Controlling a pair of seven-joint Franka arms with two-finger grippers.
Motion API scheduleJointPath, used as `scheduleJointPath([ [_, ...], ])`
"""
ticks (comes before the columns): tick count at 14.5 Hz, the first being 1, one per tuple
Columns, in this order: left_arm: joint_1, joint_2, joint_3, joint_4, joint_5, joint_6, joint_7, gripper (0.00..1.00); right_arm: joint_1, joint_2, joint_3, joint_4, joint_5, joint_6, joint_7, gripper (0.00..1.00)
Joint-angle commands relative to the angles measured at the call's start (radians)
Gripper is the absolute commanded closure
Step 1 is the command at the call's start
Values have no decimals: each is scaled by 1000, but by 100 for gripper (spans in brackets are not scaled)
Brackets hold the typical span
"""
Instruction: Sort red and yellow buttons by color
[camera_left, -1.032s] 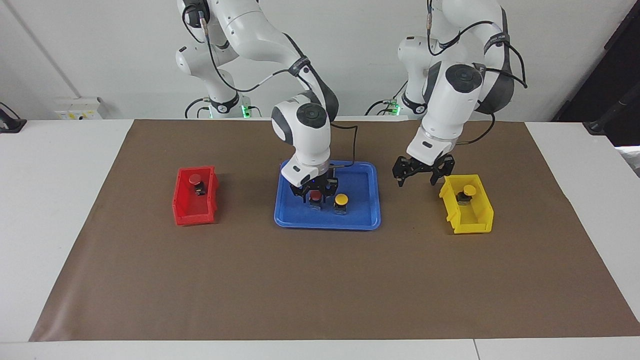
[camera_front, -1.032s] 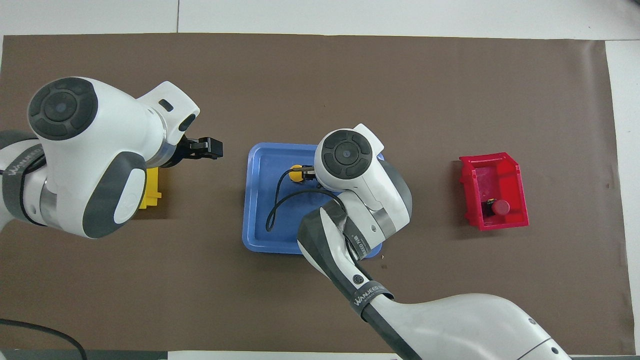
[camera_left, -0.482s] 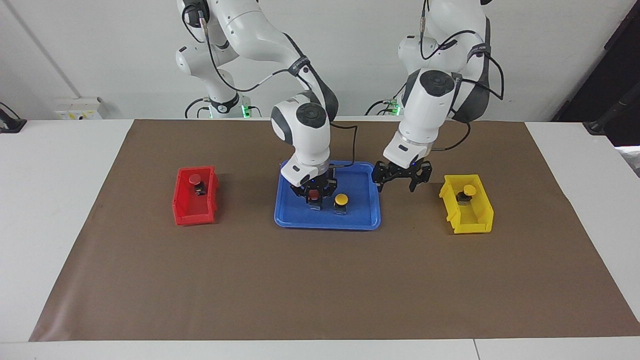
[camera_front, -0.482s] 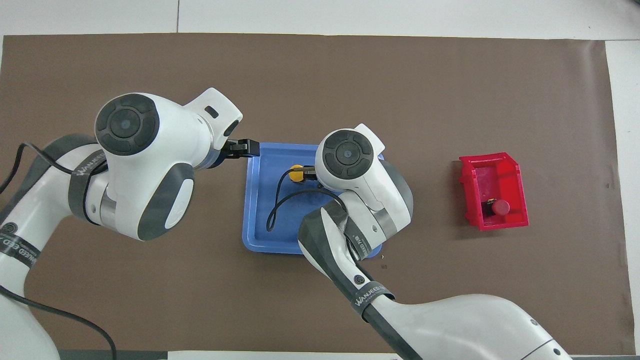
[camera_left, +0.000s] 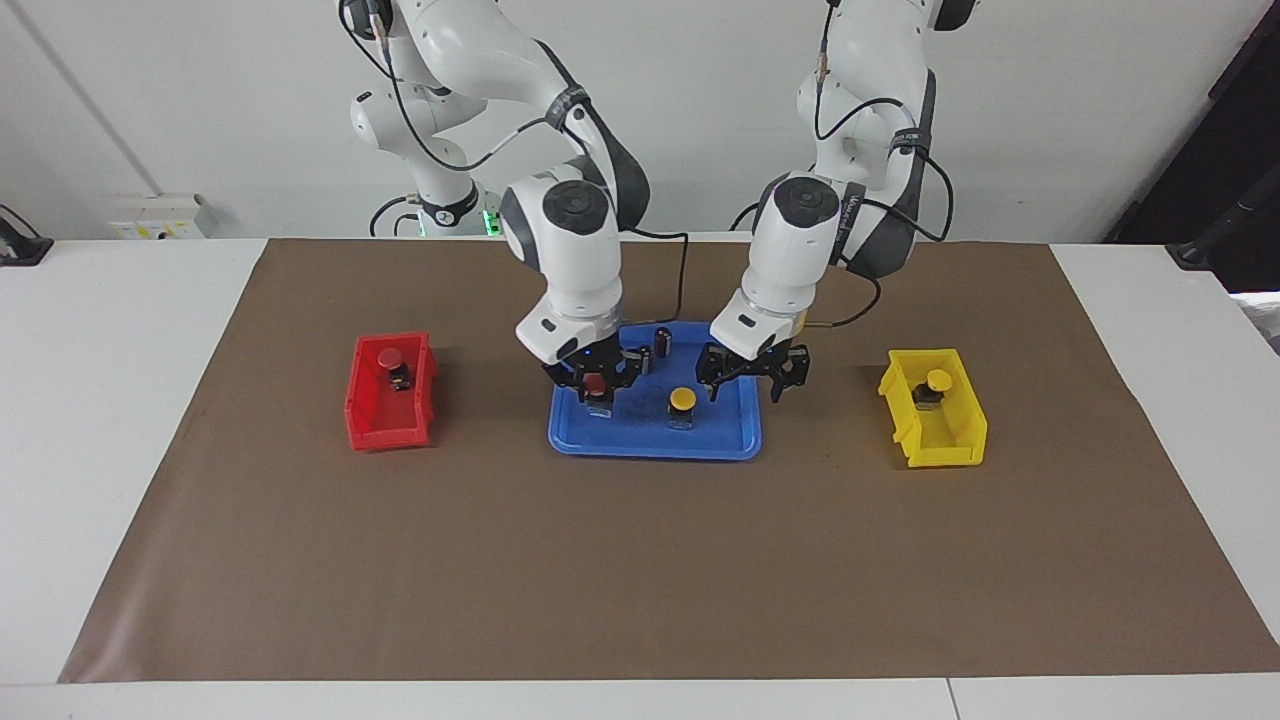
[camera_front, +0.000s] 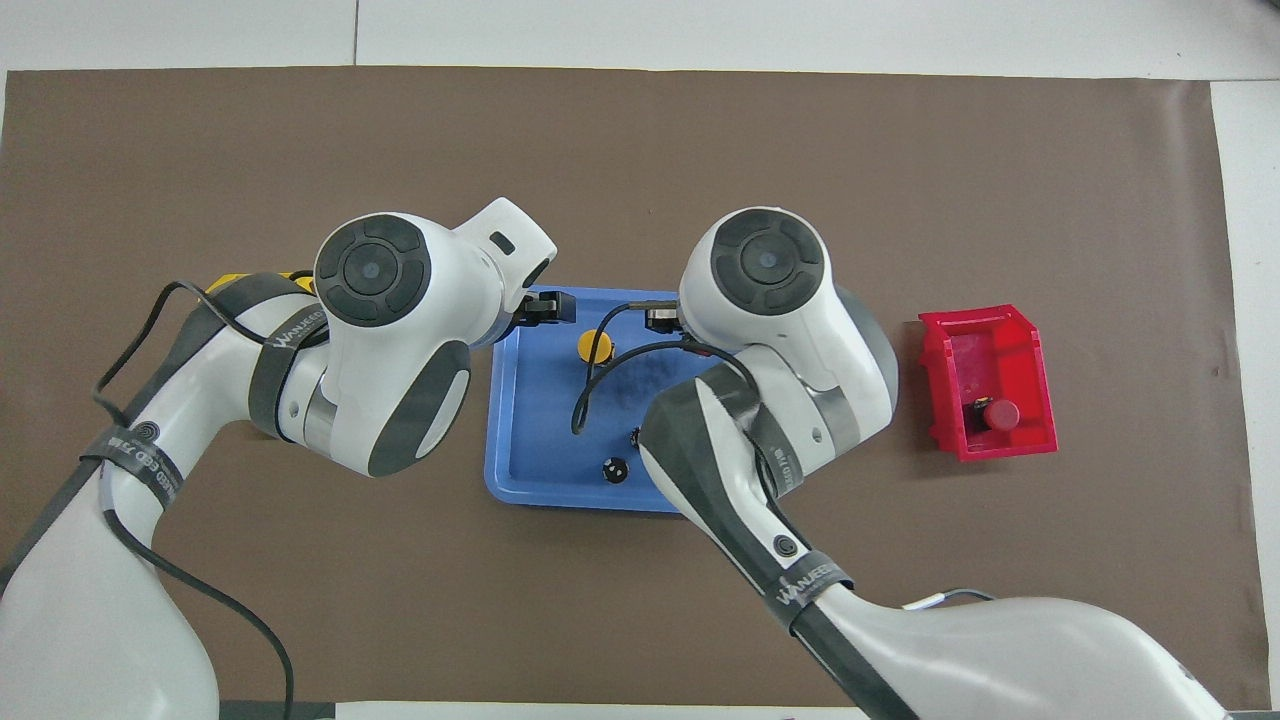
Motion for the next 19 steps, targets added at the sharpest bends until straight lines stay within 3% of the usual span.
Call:
scheduleJointPath([
  [1,-66,58,17,35,-9,30,-63,1,-106,-102,9,-19,10,-103,-153,65],
  [4,-91,122,17,94,-9,25,-95,2,-250,-153,6,-16,9,-189,-366,65],
  [7,-100,123,17,91,-9,16,-111,6,-396,-164,6,-29,10,-223,-613,65],
  [10,-115,123,18,91,-9,-8,-154,26,-422,-178,4,-78,9,-198,-675,65],
  [11,-116,123,18,92,-9,-22,-173,54,-422,-194,4,-113,9,-158,-680,65],
  [13,-123,120,18,92,-9,-63,-187,72,-435,-211,4,-211,9,-51,-703,65],
  [15,-131,119,18,92,-9,-87,-193,97,-438,-211,4,-272,9,16,-731,65],
  [19,-119,109,26,169,-9,-189,-220,98,-455,-221,4,-358,9,106,-751,65],
])
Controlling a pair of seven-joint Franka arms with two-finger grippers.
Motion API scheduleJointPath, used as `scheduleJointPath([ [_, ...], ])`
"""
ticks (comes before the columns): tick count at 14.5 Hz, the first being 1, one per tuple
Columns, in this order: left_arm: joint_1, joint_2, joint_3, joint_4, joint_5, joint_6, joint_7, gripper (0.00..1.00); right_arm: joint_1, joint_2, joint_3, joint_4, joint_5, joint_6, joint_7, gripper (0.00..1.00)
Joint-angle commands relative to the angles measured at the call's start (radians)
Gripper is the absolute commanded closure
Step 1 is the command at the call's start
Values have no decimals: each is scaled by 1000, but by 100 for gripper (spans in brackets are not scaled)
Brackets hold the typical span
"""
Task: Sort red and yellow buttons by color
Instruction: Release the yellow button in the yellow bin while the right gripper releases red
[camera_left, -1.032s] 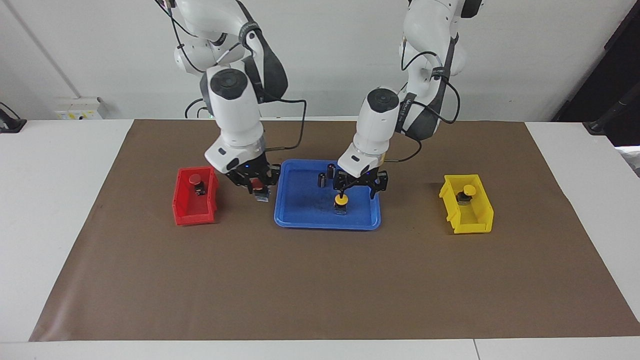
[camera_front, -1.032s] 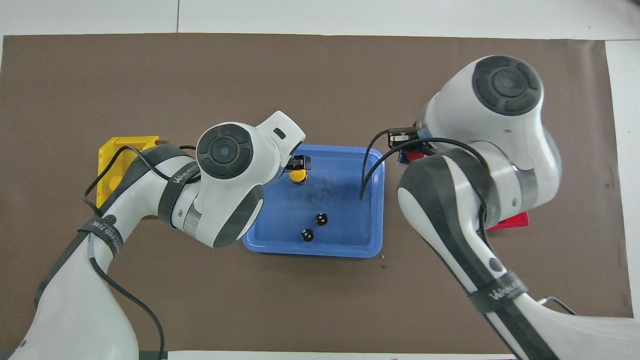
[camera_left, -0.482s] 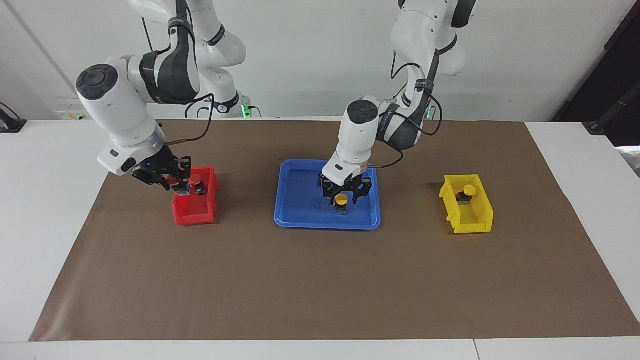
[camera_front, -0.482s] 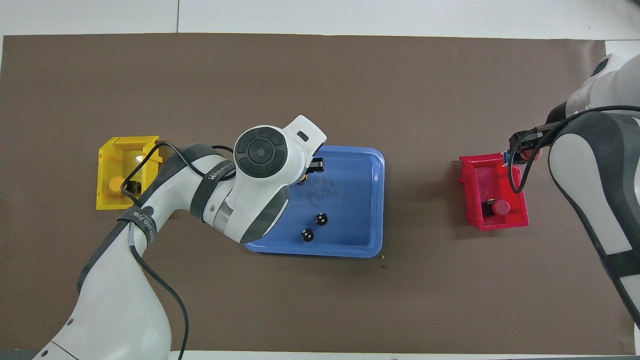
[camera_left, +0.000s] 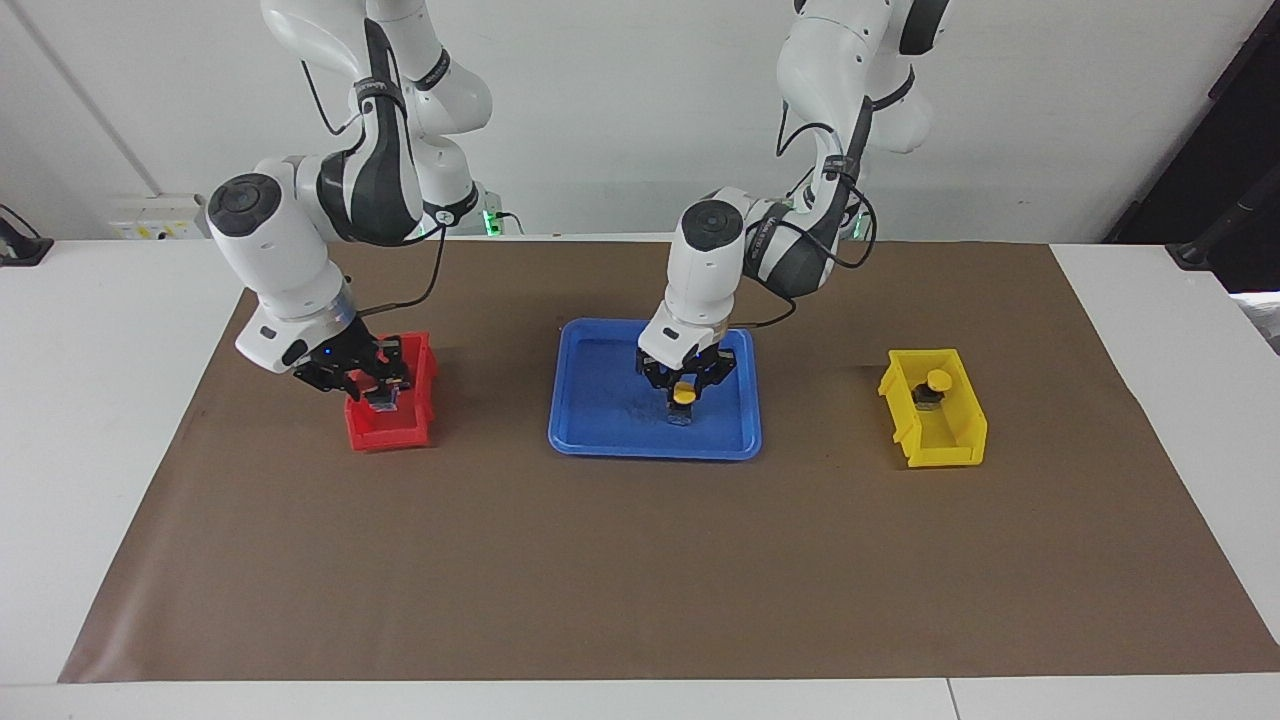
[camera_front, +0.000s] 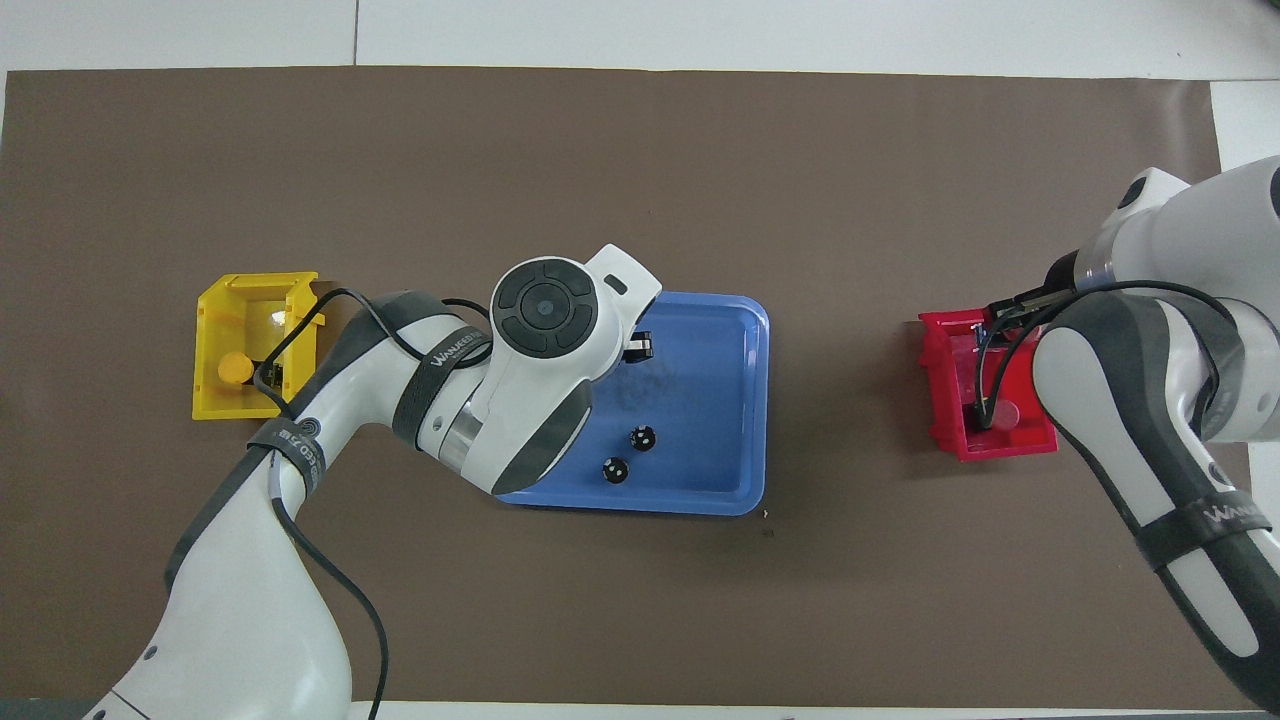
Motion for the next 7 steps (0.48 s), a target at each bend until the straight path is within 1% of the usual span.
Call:
scheduleJointPath([
  [1,13,-33,28,86,-3,-157,-12,98,-14,-58,8,-97,8,76,-28,65],
  [3,97,-83,41,88,21,-260,25,98,-11,-76,8,-157,8,133,-28,65],
  [4,163,-102,41,85,52,-298,96,98,-10,-72,8,-171,8,147,-28,65],
  [5,221,-109,41,85,60,-321,161,98,-6,-67,8,-181,8,164,-26,65],
  [7,334,-117,41,88,61,-318,236,98,-6,-70,8,-207,8,202,-26,65],
])
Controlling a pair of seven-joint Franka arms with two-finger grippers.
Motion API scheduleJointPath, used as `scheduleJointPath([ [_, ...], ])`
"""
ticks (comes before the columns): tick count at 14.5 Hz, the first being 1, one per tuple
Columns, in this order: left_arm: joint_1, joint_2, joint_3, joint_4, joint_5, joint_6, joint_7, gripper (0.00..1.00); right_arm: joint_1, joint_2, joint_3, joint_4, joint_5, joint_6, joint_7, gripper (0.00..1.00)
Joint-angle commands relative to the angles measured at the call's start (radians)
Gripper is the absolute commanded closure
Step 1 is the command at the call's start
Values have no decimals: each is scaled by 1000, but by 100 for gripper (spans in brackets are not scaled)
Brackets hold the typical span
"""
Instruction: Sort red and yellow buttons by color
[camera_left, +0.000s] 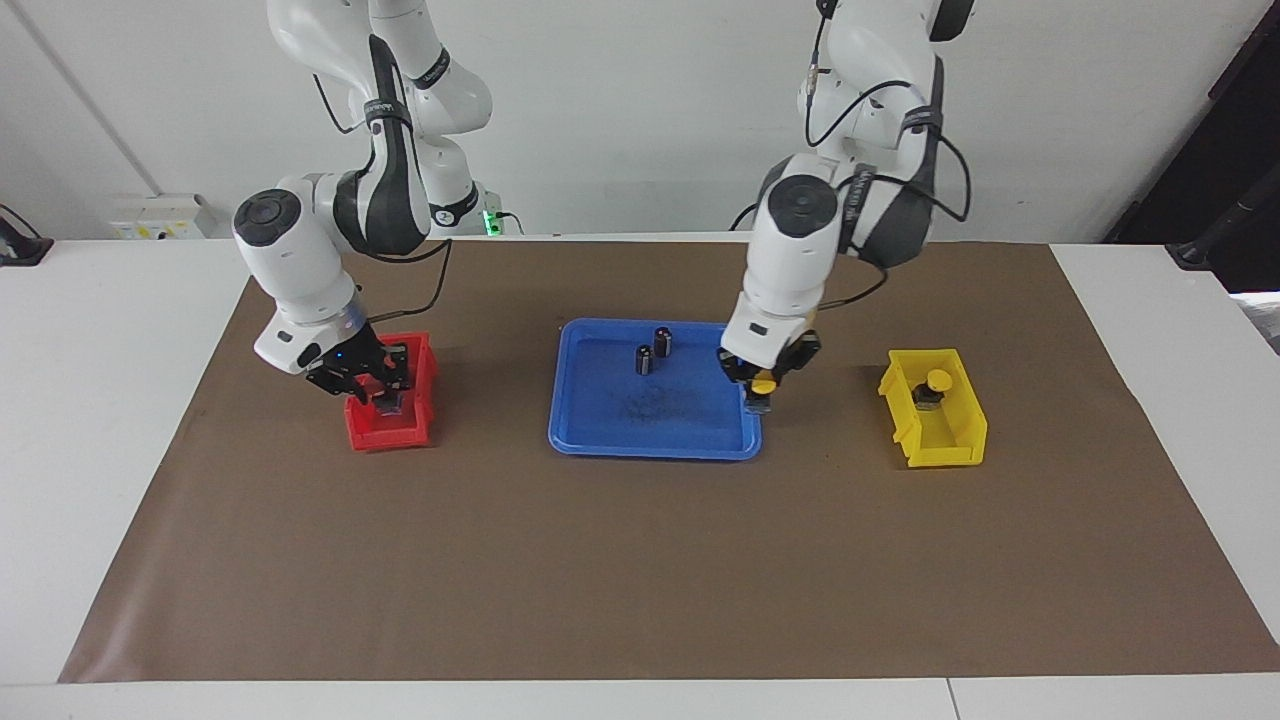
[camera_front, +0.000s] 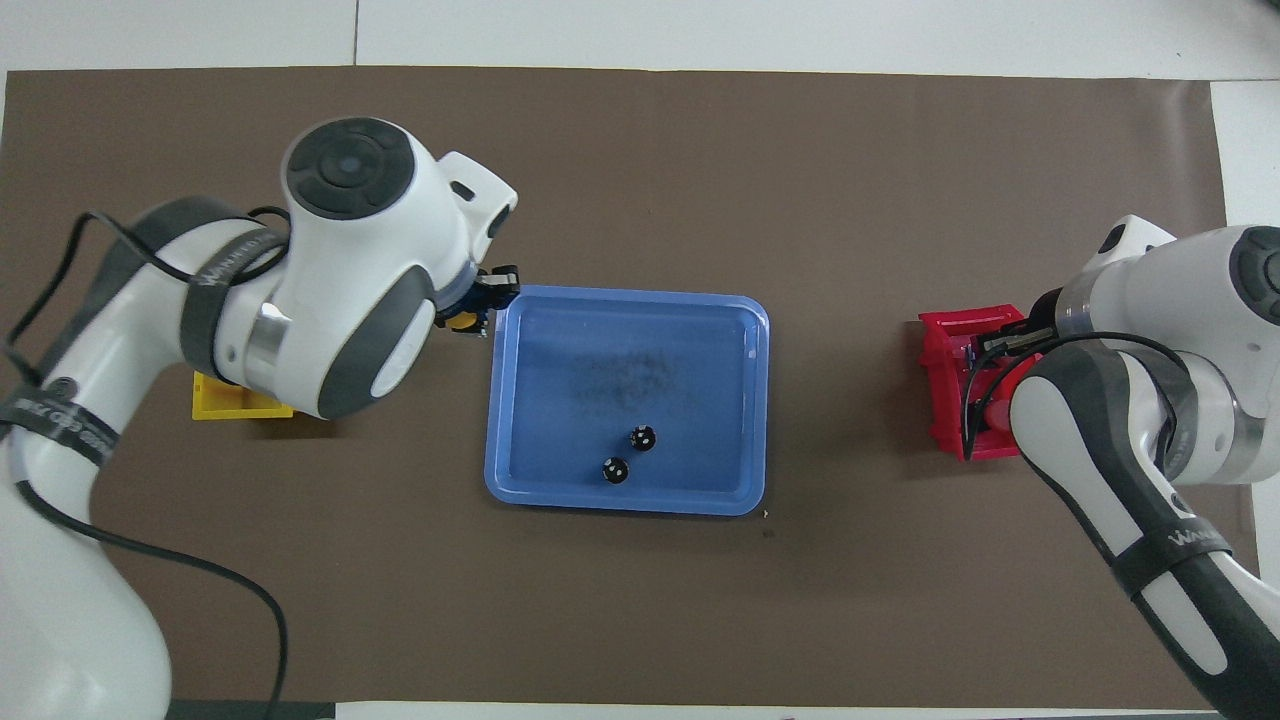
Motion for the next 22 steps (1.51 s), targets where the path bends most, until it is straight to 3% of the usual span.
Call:
scheduleJointPath([
  [1,146,-15,-11,-10,15,-10,113,98,-7,-37,6,-70,8,63,-24,65],
  [5,324,-10,-12,-17,15,24,376,98,-8,-21,6,-91,8,98,-24,64],
  [6,361,-12,-12,-23,14,39,438,98,-7,-20,6,-90,8,98,-24,56],
  [7,383,-15,-12,-45,14,62,460,98,-8,-20,6,-88,8,95,-24,37],
  [8,391,-21,-12,-72,14,88,461,98,-8,-18,6,-81,8,85,-25,32],
  [10,391,-49,-12,-147,14,163,471,98,-11,-9,6,-39,5,45,-27,31],
  [14,391,-72,-14,-207,14,211,500,98,-8,5,6,171,-3,-205,-19,26],
  [16,391,-75,-14,-221,14,214,506,98,-8,-15,11,241,3,-306,-10,13],
  [17,389,-84,-14,-233,14,217,515,98,-7,-27,12,280,5,-361,17,1],
  [22,380,-78,-14,-330,12,340,527,98,-17,-41,11,559,8,-700,220,0],
])
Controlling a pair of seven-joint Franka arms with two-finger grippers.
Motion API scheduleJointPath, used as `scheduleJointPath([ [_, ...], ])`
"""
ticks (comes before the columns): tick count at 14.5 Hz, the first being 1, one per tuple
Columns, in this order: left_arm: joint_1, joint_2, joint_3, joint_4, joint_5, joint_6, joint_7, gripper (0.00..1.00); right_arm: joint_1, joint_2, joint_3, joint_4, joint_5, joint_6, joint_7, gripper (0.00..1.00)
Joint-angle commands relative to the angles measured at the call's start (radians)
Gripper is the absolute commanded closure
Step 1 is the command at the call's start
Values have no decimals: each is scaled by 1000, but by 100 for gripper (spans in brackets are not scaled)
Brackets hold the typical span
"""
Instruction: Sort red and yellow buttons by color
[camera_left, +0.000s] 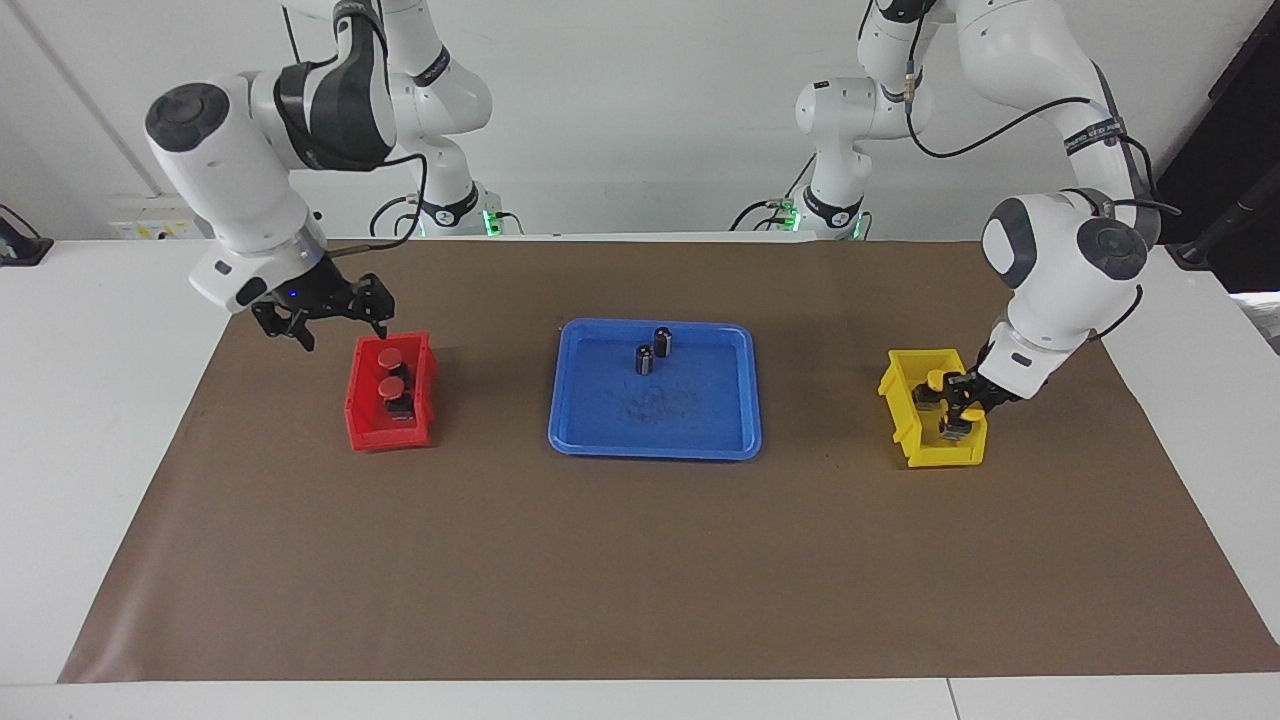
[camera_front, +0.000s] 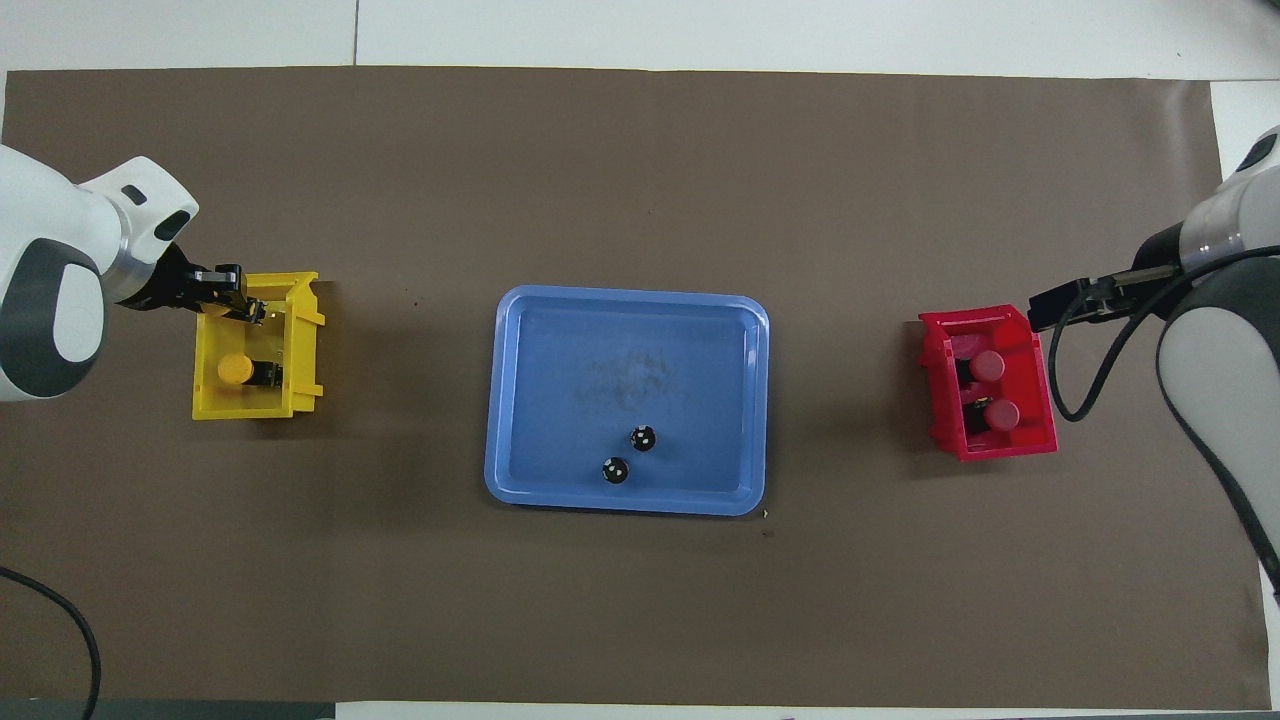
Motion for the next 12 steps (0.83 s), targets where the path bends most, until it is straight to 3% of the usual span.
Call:
scheduleJointPath([
  [1,-12,-23,2,-77,8,90,9,98,-22,17,2,147,6,-153,56,0],
  [2,-12,-18,2,-78,5,95,9,98,-26,19,-7,170,-2,-189,55,0],
  [3,-12,-18,2,-77,5,93,9,90,-37,16,-17,185,1,-224,53,0],
  [5,-10,-17,2,-72,5,89,9,39,-71,20,-31,245,0,-296,49,0],
  [6,-12,-17,4,-67,4,83,10,25,-77,13,-36,224,-2,-293,50,0],
  [7,-12,-18,2,-66,5,80,9,19,-79,-12,-36,167,-11,-268,50,0],
  [9,-13,-30,-1,-51,4,40,9,18,-100,-21,-33,147,-33,-235,47,0],
  [12,-15,-40,-7,84,1,-144,9,17,-102,-11,-16,162,-34,-223,50,0],
])
